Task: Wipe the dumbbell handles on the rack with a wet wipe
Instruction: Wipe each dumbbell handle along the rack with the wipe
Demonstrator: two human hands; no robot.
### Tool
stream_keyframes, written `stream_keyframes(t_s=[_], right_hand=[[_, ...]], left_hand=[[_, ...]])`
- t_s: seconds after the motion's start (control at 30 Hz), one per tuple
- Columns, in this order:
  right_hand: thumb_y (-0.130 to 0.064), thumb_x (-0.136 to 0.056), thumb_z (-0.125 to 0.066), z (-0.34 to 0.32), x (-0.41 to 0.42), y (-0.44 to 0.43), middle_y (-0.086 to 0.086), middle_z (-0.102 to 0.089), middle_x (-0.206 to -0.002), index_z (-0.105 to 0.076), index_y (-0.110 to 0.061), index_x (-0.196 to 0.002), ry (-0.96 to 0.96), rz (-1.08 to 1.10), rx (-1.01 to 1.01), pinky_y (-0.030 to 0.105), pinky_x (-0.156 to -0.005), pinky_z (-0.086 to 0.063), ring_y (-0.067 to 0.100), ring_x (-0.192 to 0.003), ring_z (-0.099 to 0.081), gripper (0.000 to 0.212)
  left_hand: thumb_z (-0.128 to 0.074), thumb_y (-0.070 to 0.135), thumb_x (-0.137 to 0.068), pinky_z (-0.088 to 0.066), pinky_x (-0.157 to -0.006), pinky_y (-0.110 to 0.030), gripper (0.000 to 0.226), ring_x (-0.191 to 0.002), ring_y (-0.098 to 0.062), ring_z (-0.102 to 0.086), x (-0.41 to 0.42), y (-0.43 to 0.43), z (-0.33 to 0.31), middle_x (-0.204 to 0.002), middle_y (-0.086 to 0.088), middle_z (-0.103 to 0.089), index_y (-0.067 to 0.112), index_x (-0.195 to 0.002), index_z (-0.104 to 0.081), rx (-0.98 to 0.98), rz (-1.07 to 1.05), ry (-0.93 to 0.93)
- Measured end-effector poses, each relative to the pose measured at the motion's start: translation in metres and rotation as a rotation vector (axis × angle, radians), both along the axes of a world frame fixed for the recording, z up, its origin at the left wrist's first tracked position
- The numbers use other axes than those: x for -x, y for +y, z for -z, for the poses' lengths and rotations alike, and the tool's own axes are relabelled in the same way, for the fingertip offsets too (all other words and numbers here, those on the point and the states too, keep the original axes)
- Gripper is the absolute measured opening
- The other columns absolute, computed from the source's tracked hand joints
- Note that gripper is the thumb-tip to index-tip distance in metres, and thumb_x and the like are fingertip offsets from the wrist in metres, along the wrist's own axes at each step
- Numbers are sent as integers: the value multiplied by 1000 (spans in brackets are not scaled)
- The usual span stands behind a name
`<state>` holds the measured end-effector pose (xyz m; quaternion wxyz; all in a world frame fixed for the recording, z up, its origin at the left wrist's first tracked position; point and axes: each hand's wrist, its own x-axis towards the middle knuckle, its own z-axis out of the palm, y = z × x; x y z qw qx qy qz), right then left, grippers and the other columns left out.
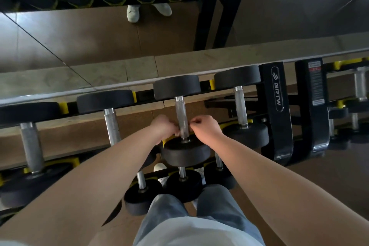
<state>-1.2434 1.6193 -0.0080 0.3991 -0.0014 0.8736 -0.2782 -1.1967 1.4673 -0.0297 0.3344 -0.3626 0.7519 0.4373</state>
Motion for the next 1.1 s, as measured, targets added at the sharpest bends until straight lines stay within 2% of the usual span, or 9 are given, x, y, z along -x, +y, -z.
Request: stream_keyframes(t_s=[0.13,0.4,0.53,0.6,0.67,0.73,0.83,0.9,1.1], right_hand=[[-26,-101,-54,2,3,4,-8,-72,-96,-71,-28,-101,-17,5,18,24,-67,-49,12,-88,-67,18],[-25,-103,-56,5,3,10,-10,-72,-94,-67,-33,-102,-36,95,78,26,-68,-54,6,-75,-65,14],[-26,-104,-55,2,7,10,-11,-71,-94,-69,-26,-114,-75,95,80,25,-68,-53,5,-79,-65,17],[-24,-105,-54,0,7,13,-8,-71,-98,-68,-24,-117,-100,139,102,23,-66,-54,8,-85,-66,18],[-22,-105,-54,-1,8,16,-5,-72,-101,-68,-23,-118,-108,187,121,21,-62,-52,10,-85,-66,19],[-22,-105,-54,0,8,19,-4,-72,-101,-68,-22,-119,-117,221,132,19,-58,-50,11,-82,-66,20],[-25,-105,-55,0,9,22,-3,-73,-100,-69,-22,-120,-141,257,150,22,-62,-53,14,-83,-68,21],[-26,-105,-55,-1,9,23,-3,-74,-100,-70,-23,-119,-151,275,157,24,-65,-54,15,-81,-68,21],[-25,-105,-54,-2,9,22,-3,-73,-101,-69,-23,-119,-154,266,152,22,-63,-52,13,-79,-66,20]], left_hand=[[-62,14,-98,-59,-88,-41,22,-98,-23,-66,19,-10,10,-112,-4,-69,19,-120,-66,-53,-298,189],[-55,24,-104,-47,-83,-31,31,-98,-17,-60,-10,-6,21,-120,-6,-67,19,-133,-63,-138,380,60],[-64,12,-97,-42,-50,-24,20,-58,-10,-53,11,-24,34,-74,1,-64,9,-117,-67,-389,-156,57],[-60,2,-97,-32,-39,-19,18,-50,-7,-43,21,-26,39,-68,0,-57,6,-114,-66,-509,-502,105],[-58,2,-99,-31,-39,-18,14,-51,-7,-41,22,-23,39,-70,-1,-53,8,-109,-65,-544,-578,129],[-61,8,-99,-40,-47,-22,12,-59,-10,-49,14,-22,38,-75,-1,-59,11,-110,-66,-444,-373,150],[-59,19,-101,-46,-65,-24,12,-77,-10,-61,-4,-18,34,-98,1,-69,27,-108,-64,-199,321,135],[-56,21,-103,-44,-65,-23,16,-78,-8,-60,-8,-14,32,-100,5,-66,35,-112,-58,-198,427,107],[-57,9,-99,-35,-51,-26,17,-63,-13,-45,27,-26,38,-86,-8,-60,20,-100,-70,-402,-339,214]])
